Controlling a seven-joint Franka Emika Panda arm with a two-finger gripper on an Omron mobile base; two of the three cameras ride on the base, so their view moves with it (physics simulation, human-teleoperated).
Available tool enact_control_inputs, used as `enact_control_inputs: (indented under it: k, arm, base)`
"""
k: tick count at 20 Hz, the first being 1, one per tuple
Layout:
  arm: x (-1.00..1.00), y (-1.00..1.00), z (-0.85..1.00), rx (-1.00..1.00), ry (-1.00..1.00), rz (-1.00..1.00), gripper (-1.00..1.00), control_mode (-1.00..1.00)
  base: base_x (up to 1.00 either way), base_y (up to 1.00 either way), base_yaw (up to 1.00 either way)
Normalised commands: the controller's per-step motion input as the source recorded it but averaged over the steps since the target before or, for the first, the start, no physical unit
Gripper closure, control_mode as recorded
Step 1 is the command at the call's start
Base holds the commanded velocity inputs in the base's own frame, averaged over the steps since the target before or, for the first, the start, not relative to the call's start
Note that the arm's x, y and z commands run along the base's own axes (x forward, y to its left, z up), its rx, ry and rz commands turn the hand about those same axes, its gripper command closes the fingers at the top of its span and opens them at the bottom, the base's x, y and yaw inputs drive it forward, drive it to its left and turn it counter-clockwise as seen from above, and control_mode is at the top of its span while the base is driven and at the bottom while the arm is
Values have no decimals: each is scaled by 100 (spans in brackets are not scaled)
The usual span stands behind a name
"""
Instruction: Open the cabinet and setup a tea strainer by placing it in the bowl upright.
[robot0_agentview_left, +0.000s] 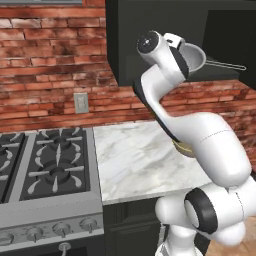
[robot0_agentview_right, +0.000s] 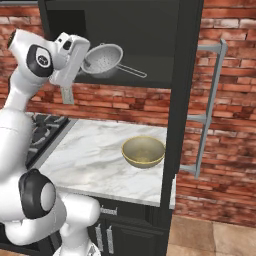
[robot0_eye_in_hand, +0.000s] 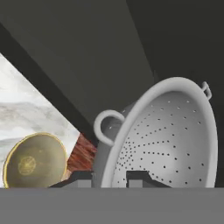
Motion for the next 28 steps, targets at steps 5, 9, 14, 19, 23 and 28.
enact_control_inputs:
  k: [5,9,14,19,23,28]
  arm:
    - [-96,19,0,0,3,-31,100,-100]
    - [-100,0,-3,3,0,-32,100,-100]
    - [-72,0,-32,8,5,-27,100,-100]
    - [-23,-8,-54,11,8,-14,100,-100]
    - [-3,-46,-57,8,7,-10,100,-100]
    - [14,-72,-67,0,13,-17,100,-100]
  base:
    - [0,0,0]
    - [0,0,0]
    - [0,0,0]
    - [0,0,0]
    - [0,0,0]
    - [0,0,0]
